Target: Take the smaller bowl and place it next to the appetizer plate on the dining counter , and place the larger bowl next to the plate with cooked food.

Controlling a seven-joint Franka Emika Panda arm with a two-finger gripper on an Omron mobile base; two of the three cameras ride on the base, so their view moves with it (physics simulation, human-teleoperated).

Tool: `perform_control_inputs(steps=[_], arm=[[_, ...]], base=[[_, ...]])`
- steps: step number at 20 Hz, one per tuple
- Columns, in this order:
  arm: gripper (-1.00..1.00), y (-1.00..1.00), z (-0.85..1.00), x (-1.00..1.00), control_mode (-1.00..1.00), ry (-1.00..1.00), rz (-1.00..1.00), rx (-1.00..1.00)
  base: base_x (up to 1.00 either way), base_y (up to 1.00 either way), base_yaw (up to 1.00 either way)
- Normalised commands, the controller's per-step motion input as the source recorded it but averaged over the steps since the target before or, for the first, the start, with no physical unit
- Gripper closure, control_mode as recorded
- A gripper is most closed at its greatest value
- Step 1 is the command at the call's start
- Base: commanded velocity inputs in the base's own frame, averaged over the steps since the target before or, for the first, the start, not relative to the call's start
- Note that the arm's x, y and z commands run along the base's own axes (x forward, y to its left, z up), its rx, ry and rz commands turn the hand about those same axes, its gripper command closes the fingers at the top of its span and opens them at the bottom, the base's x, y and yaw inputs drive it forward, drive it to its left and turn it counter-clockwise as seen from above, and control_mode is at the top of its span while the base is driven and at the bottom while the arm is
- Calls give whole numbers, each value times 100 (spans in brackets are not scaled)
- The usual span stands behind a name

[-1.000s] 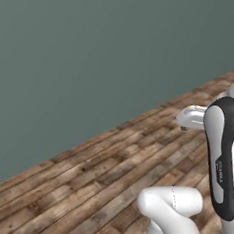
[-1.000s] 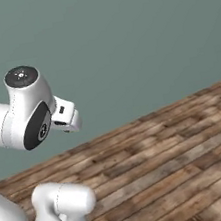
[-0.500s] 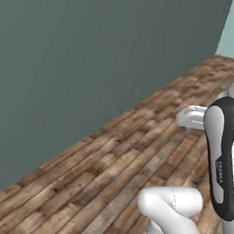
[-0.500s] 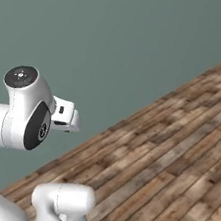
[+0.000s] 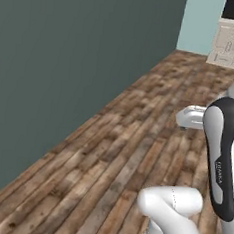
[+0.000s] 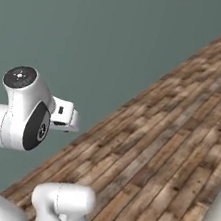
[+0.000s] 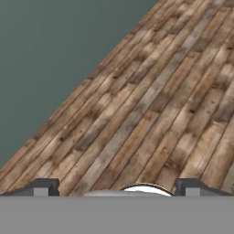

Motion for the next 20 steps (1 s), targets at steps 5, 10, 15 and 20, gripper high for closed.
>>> perform_control_inputs(steps=[5,10,15,20], arm=[[-100,0,0,0,100,0,0,0],[-100,0,0,0,100,0,0,0],[-100,0,0,0,100,0,0,0],[-100,0,0,0,100,0,0,0]], base=[[96,-32,-35],[100,-17,-32],[100,-2,-30],[100,0,-29]])
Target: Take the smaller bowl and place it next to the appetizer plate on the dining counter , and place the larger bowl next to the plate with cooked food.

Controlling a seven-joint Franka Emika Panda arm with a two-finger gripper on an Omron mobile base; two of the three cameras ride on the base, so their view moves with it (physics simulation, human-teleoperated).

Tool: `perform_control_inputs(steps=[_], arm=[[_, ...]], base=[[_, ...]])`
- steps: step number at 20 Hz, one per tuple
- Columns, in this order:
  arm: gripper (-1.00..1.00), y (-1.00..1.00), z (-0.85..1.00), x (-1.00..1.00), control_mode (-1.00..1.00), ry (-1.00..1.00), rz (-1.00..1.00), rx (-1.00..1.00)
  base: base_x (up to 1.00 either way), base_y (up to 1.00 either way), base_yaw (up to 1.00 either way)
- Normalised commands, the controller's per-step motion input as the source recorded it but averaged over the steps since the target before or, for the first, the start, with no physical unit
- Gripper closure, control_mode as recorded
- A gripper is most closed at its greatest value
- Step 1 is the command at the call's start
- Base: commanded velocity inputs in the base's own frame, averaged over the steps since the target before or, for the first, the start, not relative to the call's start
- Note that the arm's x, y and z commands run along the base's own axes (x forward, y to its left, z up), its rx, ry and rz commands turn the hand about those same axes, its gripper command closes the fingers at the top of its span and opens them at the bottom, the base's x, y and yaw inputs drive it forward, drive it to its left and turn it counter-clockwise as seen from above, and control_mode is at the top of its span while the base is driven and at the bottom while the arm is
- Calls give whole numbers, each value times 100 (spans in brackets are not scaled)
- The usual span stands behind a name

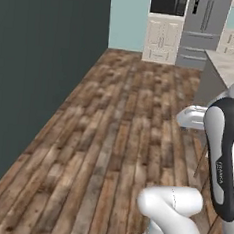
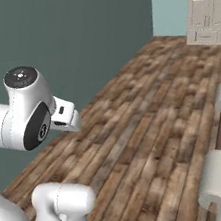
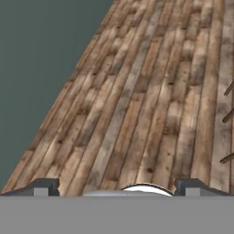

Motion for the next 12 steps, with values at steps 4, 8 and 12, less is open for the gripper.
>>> perform_control_inputs(steps=[4,8,12], arm=[[-100,0,0,0,100,0,0,0],[-100,0,0,0,100,0,0,0],[-100,0,0,0,100,0,0,0]], base=[[100,0,-28],[96,1,-28],[93,0,-27]])
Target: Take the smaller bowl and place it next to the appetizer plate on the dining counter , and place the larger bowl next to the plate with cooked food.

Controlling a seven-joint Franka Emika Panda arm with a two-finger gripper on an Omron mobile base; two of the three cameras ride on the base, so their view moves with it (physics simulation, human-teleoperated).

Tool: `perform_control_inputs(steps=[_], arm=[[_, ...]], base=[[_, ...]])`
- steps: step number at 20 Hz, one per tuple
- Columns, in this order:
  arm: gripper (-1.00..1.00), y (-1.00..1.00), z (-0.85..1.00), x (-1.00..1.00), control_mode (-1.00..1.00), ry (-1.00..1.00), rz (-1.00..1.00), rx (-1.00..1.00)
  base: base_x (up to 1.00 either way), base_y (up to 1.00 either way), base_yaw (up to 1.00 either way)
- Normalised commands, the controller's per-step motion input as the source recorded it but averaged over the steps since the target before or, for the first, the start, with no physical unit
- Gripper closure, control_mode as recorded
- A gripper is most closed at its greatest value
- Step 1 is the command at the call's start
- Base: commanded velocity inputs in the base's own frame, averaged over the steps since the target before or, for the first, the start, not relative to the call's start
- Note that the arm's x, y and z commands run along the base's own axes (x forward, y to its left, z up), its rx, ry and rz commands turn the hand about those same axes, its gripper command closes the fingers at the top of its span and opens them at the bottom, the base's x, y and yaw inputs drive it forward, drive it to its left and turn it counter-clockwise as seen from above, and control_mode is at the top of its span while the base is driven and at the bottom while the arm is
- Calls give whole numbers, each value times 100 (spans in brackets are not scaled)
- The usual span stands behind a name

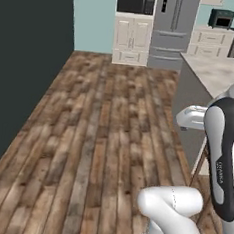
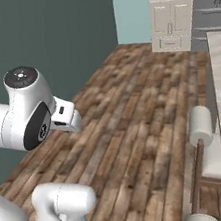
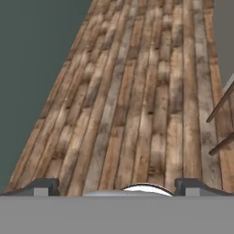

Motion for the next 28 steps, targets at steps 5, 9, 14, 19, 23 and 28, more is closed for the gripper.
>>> perform_control_inputs(steps=[5,9,14,19,23,28], arm=[[-100,0,0,0,100,0,0,0],[-100,0,0,0,100,0,0,0],[-100,0,0,0,100,0,0,0],[-100,0,0,0,100,0,0,0],[-100,0,0,0,100,0,0,0],[-100,0,0,0,100,0,0,0]], base=[[97,0,-27],[96,3,-25],[100,32,-13],[100,50,-8],[100,47,-6],[100,34,-11]])
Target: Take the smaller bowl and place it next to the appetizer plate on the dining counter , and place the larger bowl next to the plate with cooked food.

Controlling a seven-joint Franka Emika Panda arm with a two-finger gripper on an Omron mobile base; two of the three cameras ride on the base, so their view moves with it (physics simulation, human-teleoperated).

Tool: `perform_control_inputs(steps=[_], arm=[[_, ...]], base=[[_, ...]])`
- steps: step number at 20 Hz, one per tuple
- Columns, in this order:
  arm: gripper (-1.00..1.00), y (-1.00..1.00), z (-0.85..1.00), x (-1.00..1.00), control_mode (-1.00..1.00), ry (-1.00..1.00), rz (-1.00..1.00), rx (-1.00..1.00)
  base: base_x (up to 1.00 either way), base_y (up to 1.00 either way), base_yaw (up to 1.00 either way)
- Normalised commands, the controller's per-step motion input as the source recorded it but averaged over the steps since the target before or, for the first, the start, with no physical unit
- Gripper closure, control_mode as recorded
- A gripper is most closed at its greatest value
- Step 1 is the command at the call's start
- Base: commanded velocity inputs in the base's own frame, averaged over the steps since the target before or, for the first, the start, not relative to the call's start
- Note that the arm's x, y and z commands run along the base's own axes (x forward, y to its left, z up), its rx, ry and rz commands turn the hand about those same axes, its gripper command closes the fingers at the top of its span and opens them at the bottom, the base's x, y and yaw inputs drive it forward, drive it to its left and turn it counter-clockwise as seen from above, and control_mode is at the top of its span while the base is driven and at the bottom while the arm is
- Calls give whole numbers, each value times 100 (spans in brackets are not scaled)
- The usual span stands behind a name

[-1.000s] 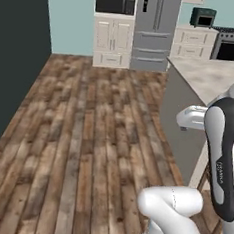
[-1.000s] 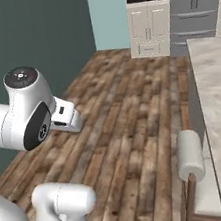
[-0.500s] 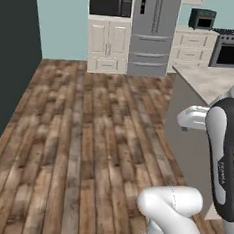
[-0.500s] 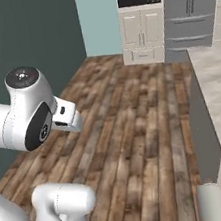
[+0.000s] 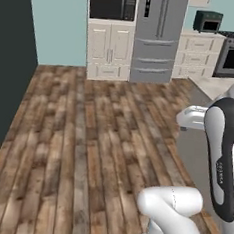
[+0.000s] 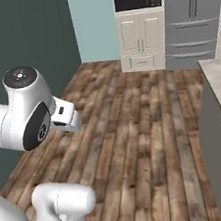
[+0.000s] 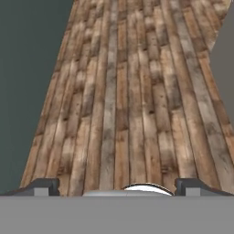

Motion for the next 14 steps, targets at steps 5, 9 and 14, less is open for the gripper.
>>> perform_control_inputs(steps=[5,9,14], arm=[[-100,0,0,0,100,0,0,0],[-100,0,0,0,100,0,0,0],[-100,0,0,0,100,0,0,0]], base=[[100,8,-21],[100,2,-25],[100,8,-27]])
